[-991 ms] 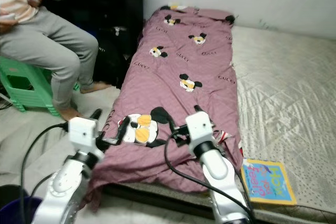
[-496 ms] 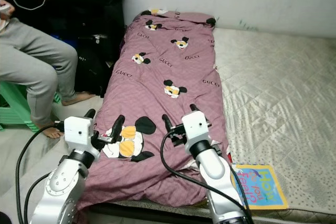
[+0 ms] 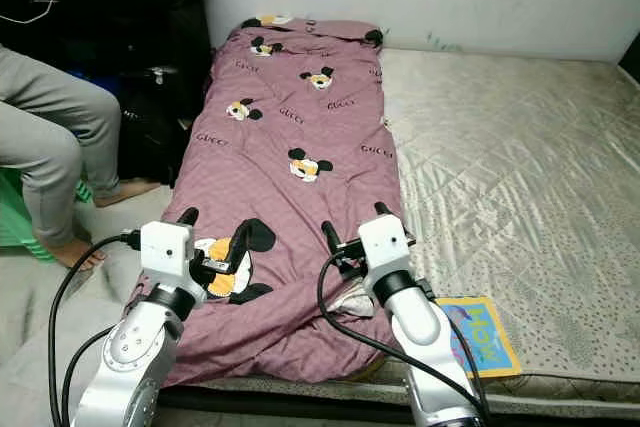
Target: Clean up the room
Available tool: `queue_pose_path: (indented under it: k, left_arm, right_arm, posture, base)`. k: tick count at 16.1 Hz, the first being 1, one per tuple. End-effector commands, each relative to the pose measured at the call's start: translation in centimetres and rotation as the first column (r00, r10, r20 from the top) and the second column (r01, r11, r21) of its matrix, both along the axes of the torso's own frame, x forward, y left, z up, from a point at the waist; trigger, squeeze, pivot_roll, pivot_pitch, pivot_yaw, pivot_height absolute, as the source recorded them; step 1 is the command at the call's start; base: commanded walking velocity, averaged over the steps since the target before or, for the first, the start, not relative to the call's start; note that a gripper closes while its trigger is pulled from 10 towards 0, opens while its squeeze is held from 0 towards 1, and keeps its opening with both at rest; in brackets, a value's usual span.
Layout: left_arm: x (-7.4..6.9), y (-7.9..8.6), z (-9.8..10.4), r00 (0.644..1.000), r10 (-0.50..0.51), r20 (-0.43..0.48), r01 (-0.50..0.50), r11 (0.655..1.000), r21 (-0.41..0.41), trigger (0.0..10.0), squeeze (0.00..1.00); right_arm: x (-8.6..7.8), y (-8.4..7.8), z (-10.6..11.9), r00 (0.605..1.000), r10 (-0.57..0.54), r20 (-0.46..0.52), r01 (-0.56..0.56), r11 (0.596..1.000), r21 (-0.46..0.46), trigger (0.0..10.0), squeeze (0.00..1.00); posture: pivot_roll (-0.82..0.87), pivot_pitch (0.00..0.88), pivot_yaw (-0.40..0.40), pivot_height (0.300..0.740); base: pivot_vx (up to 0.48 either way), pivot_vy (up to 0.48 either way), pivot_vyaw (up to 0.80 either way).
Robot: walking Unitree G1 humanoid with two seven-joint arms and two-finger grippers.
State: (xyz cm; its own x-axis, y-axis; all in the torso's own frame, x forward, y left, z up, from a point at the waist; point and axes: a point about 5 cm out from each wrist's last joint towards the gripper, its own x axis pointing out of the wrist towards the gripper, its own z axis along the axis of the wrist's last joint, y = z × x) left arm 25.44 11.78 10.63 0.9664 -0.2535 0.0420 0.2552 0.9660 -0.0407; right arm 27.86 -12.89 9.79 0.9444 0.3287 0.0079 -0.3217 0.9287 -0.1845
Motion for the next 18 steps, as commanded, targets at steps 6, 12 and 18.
queue_pose_path:
  k: [6, 12, 18]
  left_arm:
    - [0.00, 0.03, -0.01, 1.000, -0.012, -0.008, 0.012, 1.000, -0.001, 10.0, 0.00]
    - [0.12, -0.10, 0.07, 1.000, -0.017, -0.005, 0.017, 1.000, 0.000, 10.0, 0.00]
    - [0.18, -0.13, 0.06, 1.000, -0.016, -0.004, 0.016, 1.000, 0.002, 10.0, 0.00]
  right_arm:
    - [0.18, 0.08, 0.39, 1.000, 0.006, 0.011, -0.006, 1.000, -0.003, 10.0, 0.00]
    - [0.28, 0.10, 0.39, 1.000, 0.005, 0.014, -0.005, 1.000, -0.004, 10.0, 0.00]
    - [0.32, 0.10, 0.41, 1.000, 0.007, 0.018, -0.007, 1.000, -0.007, 10.0, 0.00]
  posture:
    - [-0.02, 0.061, -0.015, 0.740]
    - [-0.02, 0.058, -0.014, 0.740]
    - [-0.02, 0.057, -0.015, 0.740]
  base:
    - [0.000, -0.305, 0.00]
    - [0.000, -0.317, -0.27]
    - [0.000, -0.317, 0.00]
